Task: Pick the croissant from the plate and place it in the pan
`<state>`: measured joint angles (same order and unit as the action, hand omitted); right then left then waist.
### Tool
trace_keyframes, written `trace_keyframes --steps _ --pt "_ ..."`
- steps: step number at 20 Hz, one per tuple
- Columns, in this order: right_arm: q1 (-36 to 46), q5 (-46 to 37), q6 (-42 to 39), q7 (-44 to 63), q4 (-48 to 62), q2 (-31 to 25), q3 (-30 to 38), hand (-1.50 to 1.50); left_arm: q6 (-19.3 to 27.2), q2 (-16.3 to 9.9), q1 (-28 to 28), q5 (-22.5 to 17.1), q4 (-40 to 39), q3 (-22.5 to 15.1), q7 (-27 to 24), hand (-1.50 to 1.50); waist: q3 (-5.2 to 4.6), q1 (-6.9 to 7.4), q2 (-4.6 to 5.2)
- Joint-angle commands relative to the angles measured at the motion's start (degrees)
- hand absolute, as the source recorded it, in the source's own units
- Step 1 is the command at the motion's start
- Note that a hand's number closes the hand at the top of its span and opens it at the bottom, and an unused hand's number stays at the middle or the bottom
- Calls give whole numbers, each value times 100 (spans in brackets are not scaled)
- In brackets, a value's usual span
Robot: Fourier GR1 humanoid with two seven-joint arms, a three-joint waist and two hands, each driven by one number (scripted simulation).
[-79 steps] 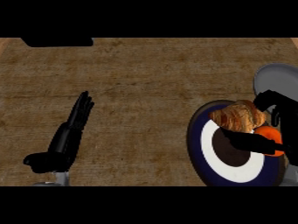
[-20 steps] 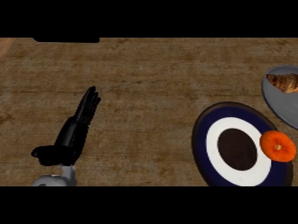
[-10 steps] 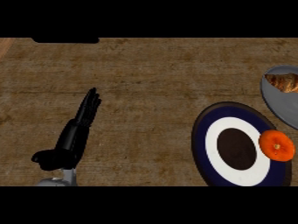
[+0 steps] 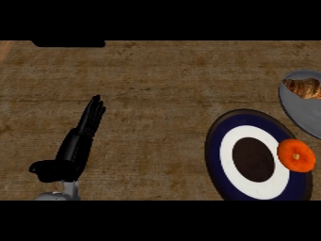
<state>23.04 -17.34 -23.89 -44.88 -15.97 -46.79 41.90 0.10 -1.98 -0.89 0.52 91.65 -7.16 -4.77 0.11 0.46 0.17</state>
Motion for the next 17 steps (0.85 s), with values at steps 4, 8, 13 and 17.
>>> trace_keyframes --steps 4,8,13,17 --pt "-291 130 -283 -629 10 -75 -199 -150 209 187 -53 269 -82 -160 -22 0 2 6 3" --pt "-384 213 -364 -602 4 -224 -298 -150 99 134 -28 165 -221 -29 -210 0 0 -5 -1" --pt "-404 283 -68 -616 -218 -127 -486 -150 17 72 62 93 67 -13 26 0 -4 -12 -9" --pt "-439 260 437 -444 -575 24 -731 -150 311 192 -90 205 -83 -155 72 0 -8 -28 -13"
